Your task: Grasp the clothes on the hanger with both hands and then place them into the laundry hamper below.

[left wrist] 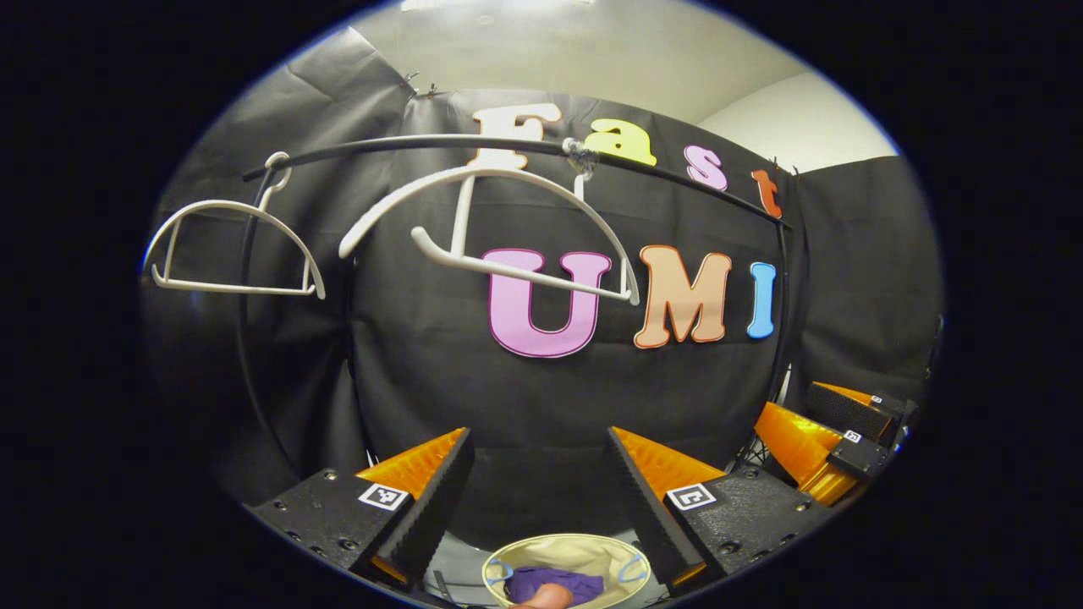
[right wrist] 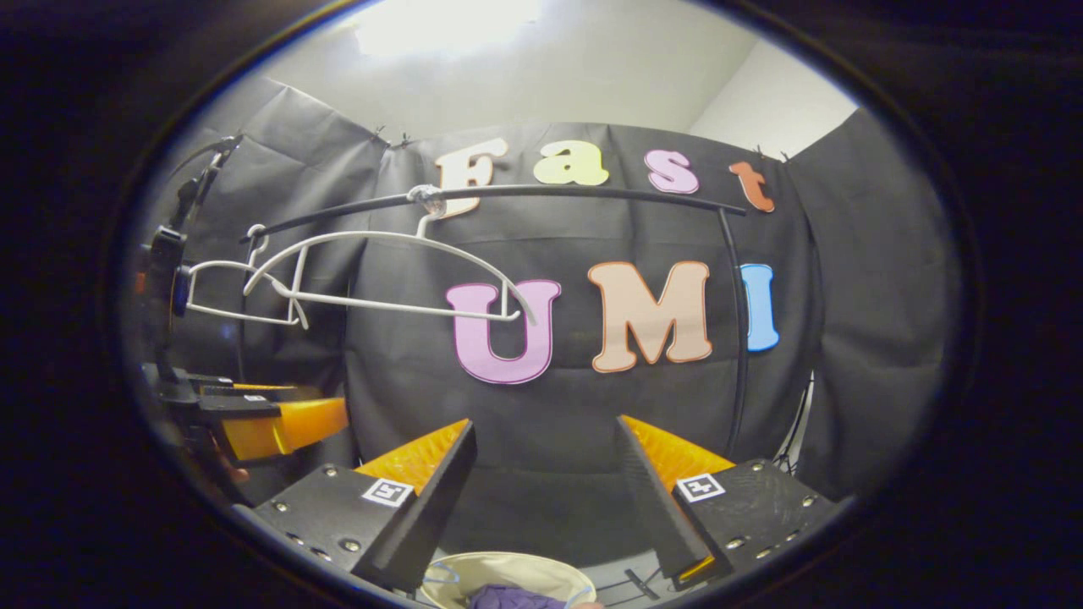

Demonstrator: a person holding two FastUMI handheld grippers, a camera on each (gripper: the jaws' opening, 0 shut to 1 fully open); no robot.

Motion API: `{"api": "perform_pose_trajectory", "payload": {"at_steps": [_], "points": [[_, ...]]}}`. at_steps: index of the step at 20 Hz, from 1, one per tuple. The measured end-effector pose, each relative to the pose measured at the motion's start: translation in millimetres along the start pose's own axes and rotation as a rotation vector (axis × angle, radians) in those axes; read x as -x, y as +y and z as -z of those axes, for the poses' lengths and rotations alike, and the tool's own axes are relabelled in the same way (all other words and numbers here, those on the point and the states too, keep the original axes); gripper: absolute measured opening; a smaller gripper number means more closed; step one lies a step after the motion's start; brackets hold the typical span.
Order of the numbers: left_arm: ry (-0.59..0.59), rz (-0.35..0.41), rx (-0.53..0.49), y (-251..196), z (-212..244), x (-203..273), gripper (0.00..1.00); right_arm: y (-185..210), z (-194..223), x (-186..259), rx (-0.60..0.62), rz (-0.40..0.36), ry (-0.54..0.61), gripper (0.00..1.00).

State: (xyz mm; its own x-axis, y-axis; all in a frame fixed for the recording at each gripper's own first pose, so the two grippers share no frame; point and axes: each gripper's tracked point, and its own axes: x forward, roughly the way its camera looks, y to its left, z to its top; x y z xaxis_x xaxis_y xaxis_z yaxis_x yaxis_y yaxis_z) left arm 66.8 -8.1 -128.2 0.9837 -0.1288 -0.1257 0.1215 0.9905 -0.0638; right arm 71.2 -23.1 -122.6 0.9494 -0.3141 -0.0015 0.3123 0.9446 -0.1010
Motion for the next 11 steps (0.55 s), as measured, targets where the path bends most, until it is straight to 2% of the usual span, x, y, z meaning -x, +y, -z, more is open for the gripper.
{"api": "perform_pose_trajectory", "payload": {"at_steps": [6,8,9,11], "points": [[-0.061,-0.024,0.017,-17.4,-7.5,6.7,0.92,-1.2,3.3,16.8,0.011,-0.066,-0.021,0.95],[-0.081,-0.058,0.016,-19.2,-12.7,3.7,0.91,-4.7,3.2,18.9,0.008,-0.092,-0.015,0.95],[-0.087,-0.077,0.019,-20.5,-14.6,2.0,0.95,-9.8,0.5,21.9,0.008,-0.096,-0.021,0.97],[-0.090,-0.104,0.032,-24.9,-14.8,-2.6,0.91,-22.3,-3.6,27.1,0.002,-0.096,-0.031,0.95]]}}
